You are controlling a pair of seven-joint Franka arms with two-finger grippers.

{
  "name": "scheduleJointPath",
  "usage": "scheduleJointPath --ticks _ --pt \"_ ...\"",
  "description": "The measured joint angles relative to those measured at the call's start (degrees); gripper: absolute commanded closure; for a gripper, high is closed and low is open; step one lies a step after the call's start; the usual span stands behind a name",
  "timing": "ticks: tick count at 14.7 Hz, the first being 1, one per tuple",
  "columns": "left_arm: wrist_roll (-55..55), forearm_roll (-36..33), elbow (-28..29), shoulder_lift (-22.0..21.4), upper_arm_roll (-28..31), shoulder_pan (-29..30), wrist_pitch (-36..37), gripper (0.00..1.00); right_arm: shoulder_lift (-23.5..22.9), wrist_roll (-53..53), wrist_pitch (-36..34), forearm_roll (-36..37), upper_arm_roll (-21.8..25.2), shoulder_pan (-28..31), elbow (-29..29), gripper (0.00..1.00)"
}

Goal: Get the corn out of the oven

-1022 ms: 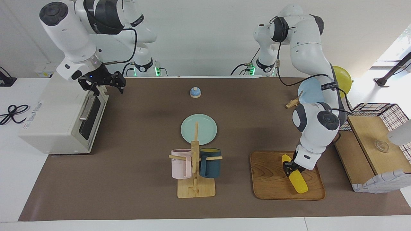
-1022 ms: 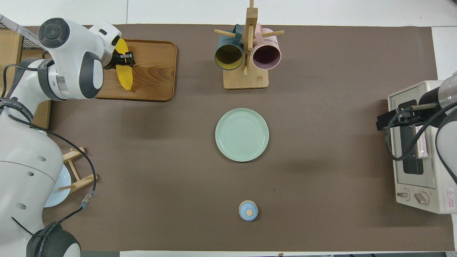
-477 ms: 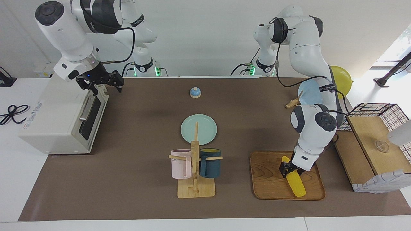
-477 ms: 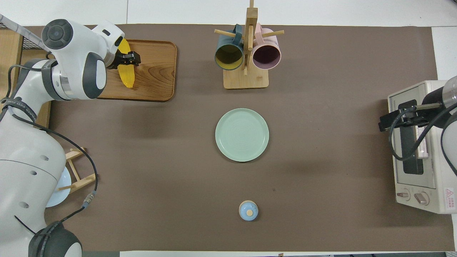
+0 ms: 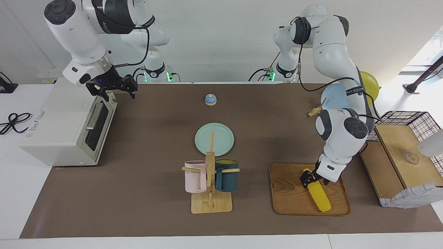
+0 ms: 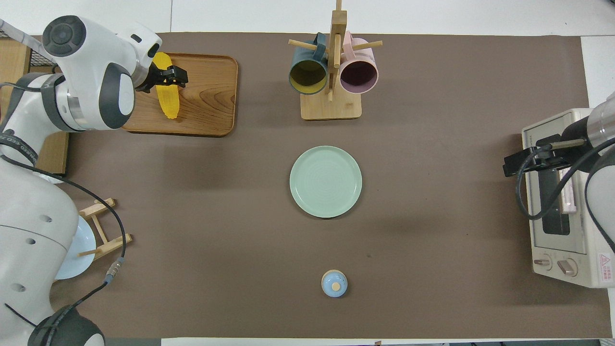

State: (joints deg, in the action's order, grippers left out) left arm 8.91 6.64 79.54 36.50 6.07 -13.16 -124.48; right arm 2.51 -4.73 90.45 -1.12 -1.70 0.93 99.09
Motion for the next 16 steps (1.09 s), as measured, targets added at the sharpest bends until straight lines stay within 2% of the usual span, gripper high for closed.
scheduleJointPath --ticks 2,9,13,16 --pt "0.0 0.0 -0.1 -3.6 1.0 0.1 6.0 0.0 0.0 0.0 0.0 0.0 0.1 0.1 0.0 0.0" --pt "0.0 -2.6 0.4 -21.1 3.6 0.4 29.1 0.0 0.0 0.0 0.0 0.0 0.1 0.1 0.0 0.0" --pt "0.0 -3.7 0.6 -28.5 3.6 0.4 38.0 0.0 0.0 0.0 0.0 0.0 0.1 0.1 0.0 0.0" --pt "0.0 -4.0 1.0 -32.3 3.6 0.4 42.5 0.0 0.0 0.0 0.0 0.0 0.1 0.1 0.0 0.0"
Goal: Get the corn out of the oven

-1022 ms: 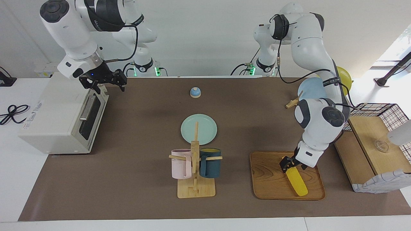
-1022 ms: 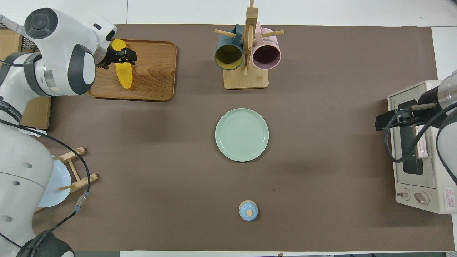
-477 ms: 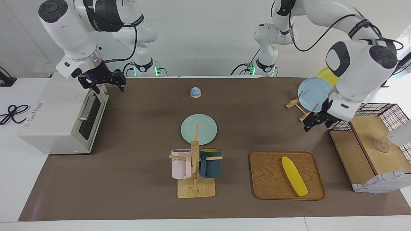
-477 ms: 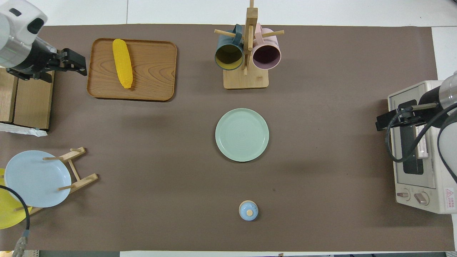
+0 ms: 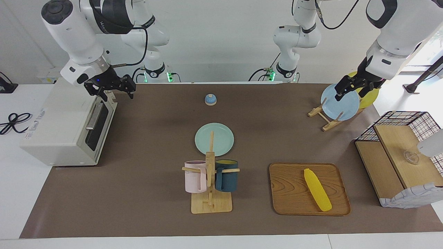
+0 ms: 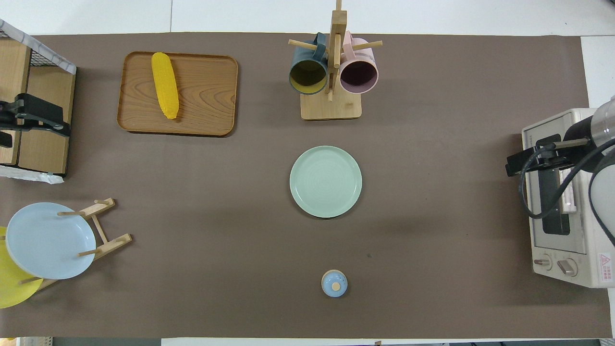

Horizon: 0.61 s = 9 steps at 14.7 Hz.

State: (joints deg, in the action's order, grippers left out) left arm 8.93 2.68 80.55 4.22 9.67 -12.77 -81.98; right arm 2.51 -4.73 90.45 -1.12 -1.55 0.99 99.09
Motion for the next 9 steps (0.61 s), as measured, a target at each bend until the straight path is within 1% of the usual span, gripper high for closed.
scheduleJointPath --ticks 2,3,5,6,8,9 --pt "0.1 0.0 1.2 -2.1 -0.2 0.4 2.0 0.0 0.0 0.0 0.0 0.0 0.0 0.0 0.0 0.0" --pt "0.1 -0.1 2.6 -3.1 -1.1 1.4 2.2 0.0 0.0 0.0 0.0 0.0 0.0 0.0 0.0 0.0" --pt "0.1 -0.1 6.6 -5.0 -5.5 5.4 1.3 0.0 0.0 0.0 0.0 0.0 0.0 0.0 0.0 0.0" --pt "0.1 -0.1 8.9 -5.7 -7.2 6.5 -1.1 0.0 0.0 0.0 0.0 0.0 0.0 0.0 0.0 0.0" --pt "0.0 -0.1 12.8 -6.4 -8.5 6.6 -6.4 0.0 0.0 0.0 0.0 0.0 0.0 0.0 0.0 0.0" --pt "0.0 -0.1 13.9 -6.4 -8.7 6.4 -7.8 0.0 0.0 0.0 0.0 0.0 0.0 0.0 0.0 0.0"
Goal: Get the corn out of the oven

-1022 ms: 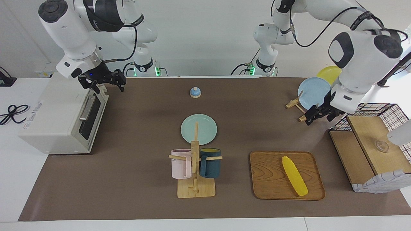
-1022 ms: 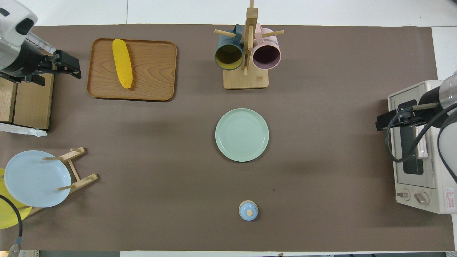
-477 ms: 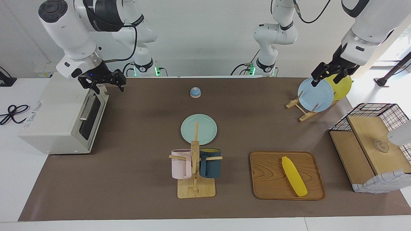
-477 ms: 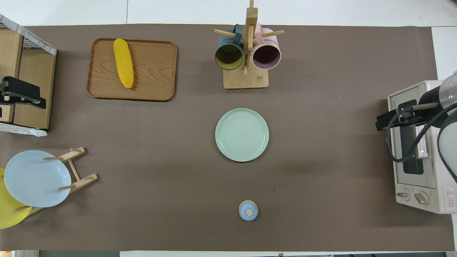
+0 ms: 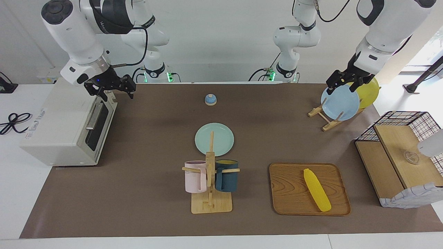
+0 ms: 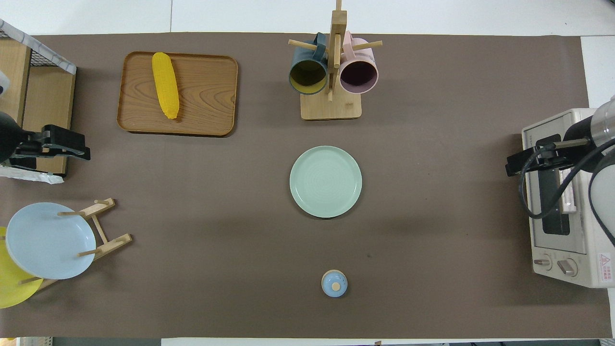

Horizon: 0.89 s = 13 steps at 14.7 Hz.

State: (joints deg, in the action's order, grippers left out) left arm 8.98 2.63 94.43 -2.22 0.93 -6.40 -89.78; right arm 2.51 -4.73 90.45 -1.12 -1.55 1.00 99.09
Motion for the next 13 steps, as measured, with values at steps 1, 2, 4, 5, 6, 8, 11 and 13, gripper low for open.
scheduleJointPath --ticks 1,2,4,5,6,8,11,13 --pt "0.0 0.0 0.7 0.0 -0.2 -0.2 -0.9 0.0 0.0 0.0 0.0 0.0 0.0 0.0 0.0 0.0" --pt "0.0 0.0 1.0 0.2 -0.2 -0.3 -1.2 0.0 0.0 0.0 0.0 0.0 0.0 0.0 0.0 0.0" --pt "-0.1 0.0 1.0 0.6 -0.2 -0.4 -1.3 0.0 0.0 0.0 0.0 0.0 0.0 0.0 0.0 0.0" --pt "-0.1 0.0 1.0 0.7 -0.2 -0.6 -1.3 0.0 0.0 0.0 0.0 0.0 0.0 0.0 0.0 0.0" --pt "-0.1 -0.1 1.0 0.7 -0.2 -0.7 -1.4 0.0 0.0 0.0 0.0 0.0 0.0 0.0 0.0 0.0" --pt "-0.1 -0.5 0.5 0.9 -0.1 -0.7 -1.3 0.0 0.0 0.0 0.0 0.0 0.0 0.0 0.0 0.0" --pt "-0.1 -0.8 0.4 1.1 -0.1 -0.7 -1.3 0.0 0.0 0.0 0.0 0.0 0.0 0.0 0.0 0.0" --pt "-0.1 -0.8 0.3 1.1 -0.1 -0.7 -1.3 0.0 0.0 0.0 0.0 0.0 0.0 0.0 0.0 0.0"
